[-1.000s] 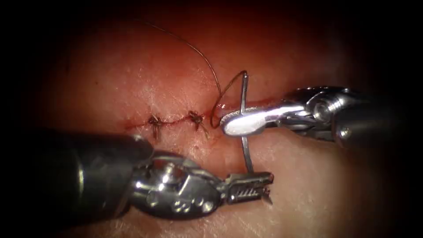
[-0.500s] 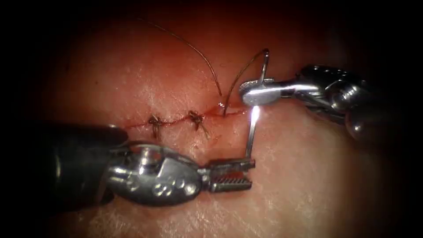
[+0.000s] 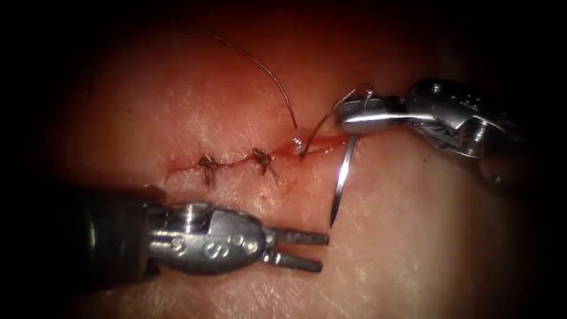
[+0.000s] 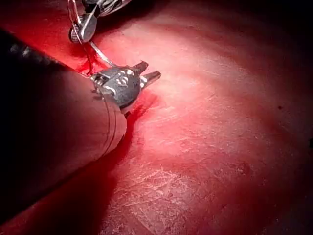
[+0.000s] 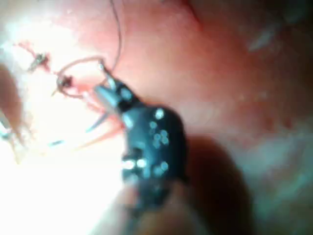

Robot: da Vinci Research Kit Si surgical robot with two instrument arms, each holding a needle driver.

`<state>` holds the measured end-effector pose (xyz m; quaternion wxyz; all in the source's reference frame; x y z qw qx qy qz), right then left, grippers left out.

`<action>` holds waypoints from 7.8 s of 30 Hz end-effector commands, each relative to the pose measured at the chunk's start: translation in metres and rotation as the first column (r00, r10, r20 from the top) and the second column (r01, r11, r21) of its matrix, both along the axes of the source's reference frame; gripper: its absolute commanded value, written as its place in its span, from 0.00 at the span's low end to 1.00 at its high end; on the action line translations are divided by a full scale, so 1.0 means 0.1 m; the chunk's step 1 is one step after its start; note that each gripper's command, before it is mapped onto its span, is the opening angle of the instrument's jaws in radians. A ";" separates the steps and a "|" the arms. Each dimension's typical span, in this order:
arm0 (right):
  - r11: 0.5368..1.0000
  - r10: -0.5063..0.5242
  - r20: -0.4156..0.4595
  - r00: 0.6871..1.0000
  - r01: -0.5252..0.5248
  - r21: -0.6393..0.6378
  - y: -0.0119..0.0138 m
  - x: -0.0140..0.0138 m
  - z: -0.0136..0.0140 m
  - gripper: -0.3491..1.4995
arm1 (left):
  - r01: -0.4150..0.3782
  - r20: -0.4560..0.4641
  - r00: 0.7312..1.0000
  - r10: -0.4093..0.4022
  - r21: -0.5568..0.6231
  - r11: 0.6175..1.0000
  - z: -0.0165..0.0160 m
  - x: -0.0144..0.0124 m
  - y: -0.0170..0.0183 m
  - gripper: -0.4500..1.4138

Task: Wound Closure

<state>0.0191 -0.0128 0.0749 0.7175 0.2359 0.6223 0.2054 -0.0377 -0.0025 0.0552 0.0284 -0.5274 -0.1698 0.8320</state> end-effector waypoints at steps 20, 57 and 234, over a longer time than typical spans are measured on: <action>0.995 -0.095 -0.084 0.992 0.092 -0.040 -0.012 0.012 -0.057 0.00 | 0.405 -0.067 0.912 -0.405 0.302 0.863 0.006 0.009 0.040 0.53; 0.996 -0.064 -0.140 0.988 0.053 -0.078 -0.022 0.039 -0.073 0.15 | 0.374 -0.050 0.900 -0.433 0.598 0.709 0.034 0.018 0.039 0.00; 0.567 0.018 0.060 0.998 0.039 -0.823 -0.012 0.054 -0.044 0.00 | 0.433 -0.305 0.897 -0.319 0.463 0.773 0.176 0.046 0.095 0.16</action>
